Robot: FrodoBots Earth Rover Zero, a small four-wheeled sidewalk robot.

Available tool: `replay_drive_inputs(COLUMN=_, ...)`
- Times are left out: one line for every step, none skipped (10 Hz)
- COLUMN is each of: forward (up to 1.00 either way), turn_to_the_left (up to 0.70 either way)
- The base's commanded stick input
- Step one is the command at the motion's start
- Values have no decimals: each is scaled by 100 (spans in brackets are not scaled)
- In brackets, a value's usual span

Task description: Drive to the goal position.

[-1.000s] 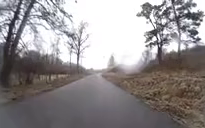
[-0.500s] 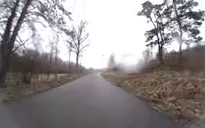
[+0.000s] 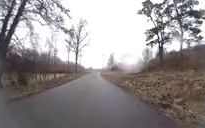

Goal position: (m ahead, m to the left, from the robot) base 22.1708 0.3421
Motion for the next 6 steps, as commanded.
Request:
replay_drive_inputs(forward=70, turn_to_the_left=0)
replay_drive_inputs(forward=70, turn_to_the_left=0)
replay_drive_inputs(forward=70, turn_to_the_left=0)
replay_drive_inputs(forward=70, turn_to_the_left=0)
replay_drive_inputs(forward=70, turn_to_the_left=0)
replay_drive_inputs(forward=70, turn_to_the_left=0)
